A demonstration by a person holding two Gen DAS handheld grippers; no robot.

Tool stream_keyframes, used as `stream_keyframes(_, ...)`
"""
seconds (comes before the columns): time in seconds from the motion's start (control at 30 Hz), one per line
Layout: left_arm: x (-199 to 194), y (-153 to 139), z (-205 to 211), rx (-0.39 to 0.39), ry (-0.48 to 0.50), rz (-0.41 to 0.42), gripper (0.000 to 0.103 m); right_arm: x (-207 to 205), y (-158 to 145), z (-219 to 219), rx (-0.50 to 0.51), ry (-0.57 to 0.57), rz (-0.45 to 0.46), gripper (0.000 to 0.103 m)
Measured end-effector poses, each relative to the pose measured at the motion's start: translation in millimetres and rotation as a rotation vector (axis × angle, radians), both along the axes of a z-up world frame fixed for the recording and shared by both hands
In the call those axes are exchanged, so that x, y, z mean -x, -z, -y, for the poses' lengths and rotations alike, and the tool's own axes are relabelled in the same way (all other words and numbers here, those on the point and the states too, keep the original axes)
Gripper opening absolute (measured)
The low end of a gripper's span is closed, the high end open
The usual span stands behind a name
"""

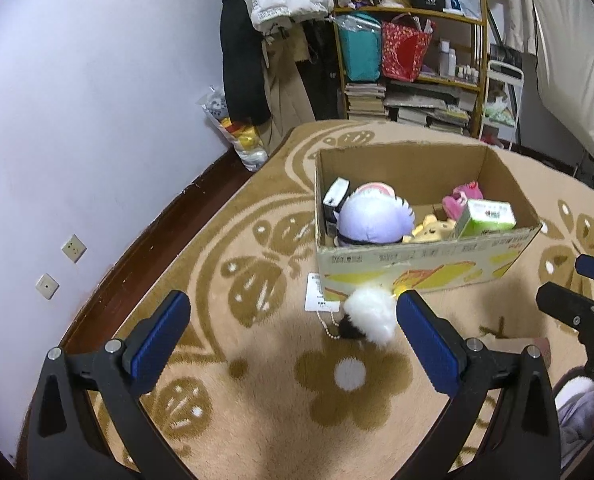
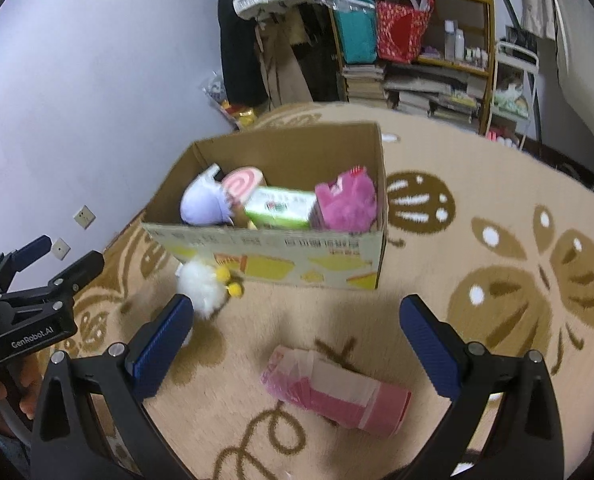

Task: Organize soft objects
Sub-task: 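Withdraw both tools and move toward the pom-pom and pink roll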

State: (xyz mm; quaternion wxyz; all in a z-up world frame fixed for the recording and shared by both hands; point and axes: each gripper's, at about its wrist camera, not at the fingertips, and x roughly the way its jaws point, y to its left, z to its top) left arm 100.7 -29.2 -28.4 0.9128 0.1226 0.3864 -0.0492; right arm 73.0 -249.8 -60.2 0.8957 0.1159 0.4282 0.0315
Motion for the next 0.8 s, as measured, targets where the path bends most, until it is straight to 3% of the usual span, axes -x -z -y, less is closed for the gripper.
stream_keyframes(0.8,-19.9,40.5,3.9,-0.026,0.006,-0.135,0.102,-7.2,72.7,-12.6,-0.024,-0.009,-0.244,0.103)
